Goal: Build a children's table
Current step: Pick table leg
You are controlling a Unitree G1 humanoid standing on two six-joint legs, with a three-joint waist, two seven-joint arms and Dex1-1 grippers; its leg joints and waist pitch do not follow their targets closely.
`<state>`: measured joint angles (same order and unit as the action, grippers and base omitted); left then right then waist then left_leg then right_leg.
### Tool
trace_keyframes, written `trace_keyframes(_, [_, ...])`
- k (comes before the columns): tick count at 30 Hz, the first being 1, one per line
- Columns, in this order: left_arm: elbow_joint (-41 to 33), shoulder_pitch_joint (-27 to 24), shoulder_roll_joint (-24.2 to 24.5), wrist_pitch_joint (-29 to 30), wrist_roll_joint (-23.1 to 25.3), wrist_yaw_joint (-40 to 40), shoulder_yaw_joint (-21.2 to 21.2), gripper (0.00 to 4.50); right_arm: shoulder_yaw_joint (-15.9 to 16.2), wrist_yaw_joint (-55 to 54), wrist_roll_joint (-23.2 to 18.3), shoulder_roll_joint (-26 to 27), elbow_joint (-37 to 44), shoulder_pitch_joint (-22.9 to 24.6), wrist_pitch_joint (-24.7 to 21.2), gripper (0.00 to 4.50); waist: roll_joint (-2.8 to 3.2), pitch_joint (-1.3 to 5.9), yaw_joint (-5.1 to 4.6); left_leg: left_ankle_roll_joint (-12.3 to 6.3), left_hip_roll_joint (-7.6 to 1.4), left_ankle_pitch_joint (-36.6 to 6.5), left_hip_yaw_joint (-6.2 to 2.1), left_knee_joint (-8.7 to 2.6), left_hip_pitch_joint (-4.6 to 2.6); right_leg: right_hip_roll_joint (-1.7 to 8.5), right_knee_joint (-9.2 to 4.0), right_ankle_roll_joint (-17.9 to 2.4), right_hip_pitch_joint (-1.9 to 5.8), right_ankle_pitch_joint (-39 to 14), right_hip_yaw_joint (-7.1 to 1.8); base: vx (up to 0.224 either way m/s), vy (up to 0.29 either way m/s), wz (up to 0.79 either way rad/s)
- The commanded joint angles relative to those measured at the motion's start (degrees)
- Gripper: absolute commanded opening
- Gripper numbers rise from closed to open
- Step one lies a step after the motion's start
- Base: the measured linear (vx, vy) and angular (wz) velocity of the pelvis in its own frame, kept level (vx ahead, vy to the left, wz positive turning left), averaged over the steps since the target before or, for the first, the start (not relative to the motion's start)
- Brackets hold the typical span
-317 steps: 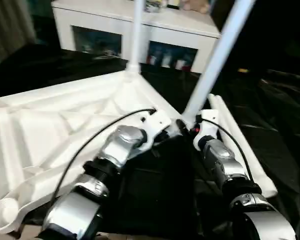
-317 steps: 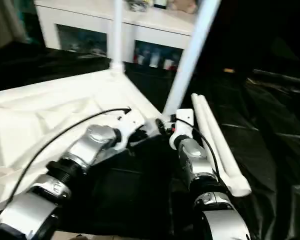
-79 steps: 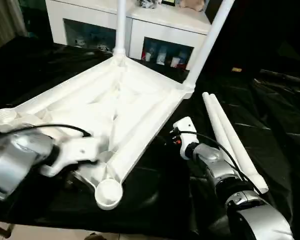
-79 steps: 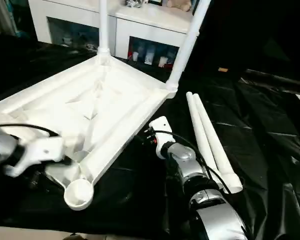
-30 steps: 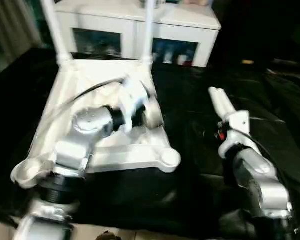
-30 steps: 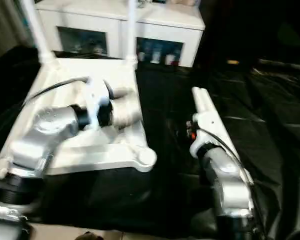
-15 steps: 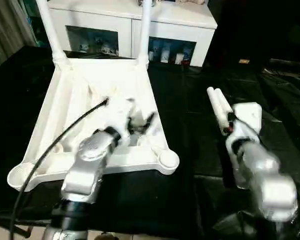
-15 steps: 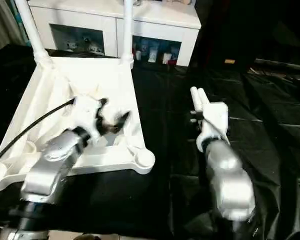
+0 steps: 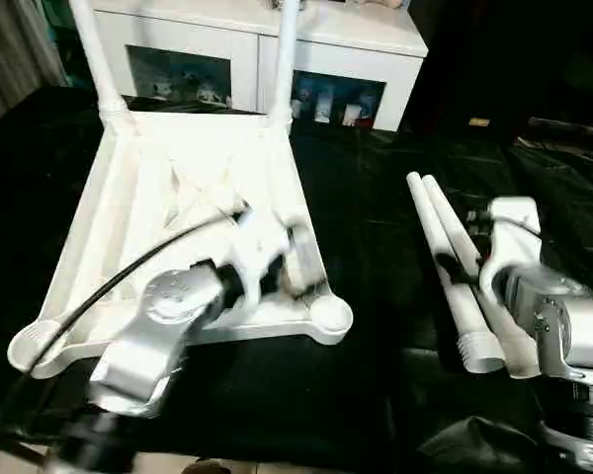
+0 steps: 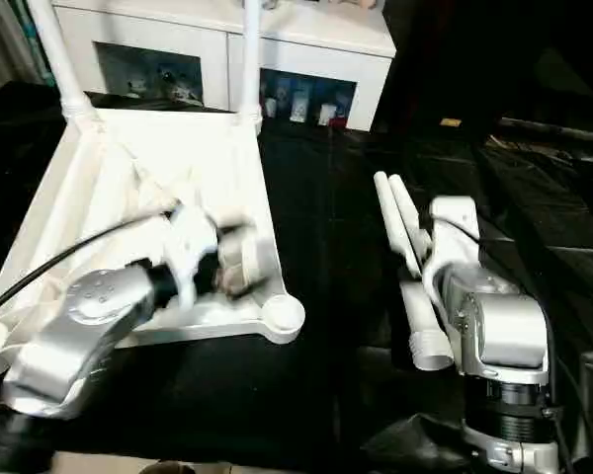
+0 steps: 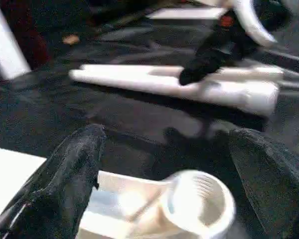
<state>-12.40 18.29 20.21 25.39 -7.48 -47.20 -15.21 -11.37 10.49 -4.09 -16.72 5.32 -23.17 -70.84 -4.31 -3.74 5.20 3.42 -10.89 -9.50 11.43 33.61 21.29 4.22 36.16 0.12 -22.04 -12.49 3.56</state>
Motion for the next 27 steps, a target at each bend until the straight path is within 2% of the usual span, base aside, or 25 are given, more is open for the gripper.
trace_keyframes(1, [-1.41, 0.69, 0.36, 1.04, -0.42, -1.52, -1.3, 4.5, -0.3, 0.7, -1.01, -0.97, -0.9, -0.19, -1.42, 4.43, 0.16, 3.57, 0.08, 3.49, -2.49, -9.46, -1.3, -4.09, -1.39, 4.04, -4.34, -7.02, 1.79, -8.49, -3.14, 0.0, 0.0, 0.0])
trace_keyframes(6, [-2.71, 1.37, 2.47, 2.04, -1.4, -2.85, -2.14, 4.5, -0.11, 1.08, -1.4, -1.51, -2.28, -1.28, -5.84, 4.43, 0.09, 3.62, 0.13, 3.9, -2.41, -9.32, -1.28, -4.06, -1.4, 4.0, -4.32, -7.2, 1.82, -8.64, -3.16, 0.0, 0.0, 0.0])
trace_keyframes(13, [-0.53, 1.81, 2.64, 1.0, -0.89, -3.66, -2.1, 4.5, -0.51, 2.38, -3.18, -0.91, -3.4, -1.7, -7.16, 4.43, -0.02, 3.73, 0.25, 3.58, -2.43, -8.01, -1.24, -3.95, -1.37, 4.05, -4.16, -7.51, 1.9, -7.45, -3.14, 0.0, 0.0, 0.0])
trace_keyframes(21, [2.19, 1.12, 3.48, -2.09, -0.81, -3.69, -2.0, 4.5, -2.05, 5.58, -7.52, 1.47, 1.58, -3.68, -10.53, 4.43, 0.1, 3.89, 0.36, 3.48, -2.5, -7.52, -1.29, -3.97, -1.41, 4.09, -3.89, -8.03, 1.97, -5.98, -3.1, 0.0, 0.0, 0.0])
trace_keyframes(22, [2.19, 1.1, 3.57, -2.24, -0.63, -3.61, -2.04, 4.5, -1.84, 5.42, -7.36, 1.31, 1.88, -3.76, -10.39, 4.43, 0.26, 3.86, 0.41, 3.56, -2.52, -7.69, -1.31, -4.0, -1.47, 4.09, -3.9, -8.07, 1.95, -6.1, -3.1, 0.0, 0.0, 0.0])
trace_keyframes(25, [2.06, 0.94, 3.73, -2.6, -0.25, -3.68, -2.23, 4.5, -2.97, 4.24, -6.69, 1.05, 1.26, -4.15, -8.74, 4.43, 0.29, 3.85, 0.43, 4.22, -2.5, -7.66, -1.25, -4.03, -1.5, 4.05, -3.86, -8.05, 1.9, -6.01, -3.11, 0.0, 0.0, 0.0])
trace_keyframes(27, [2.13, 0.92, 3.67, -2.88, -0.34, -3.77, -2.29, 4.5, -2.59, 3.51, -5.9, 0.46, 0.21, -3.79, -7.99, 4.43, 0.32, 3.87, 0.64, 4.52, -2.5, -7.76, -1.23, -4.03, -1.61, 4.05, -3.88, -7.94, 1.86, -6.12, -3.12, 0.0, 0.0, 0.0])
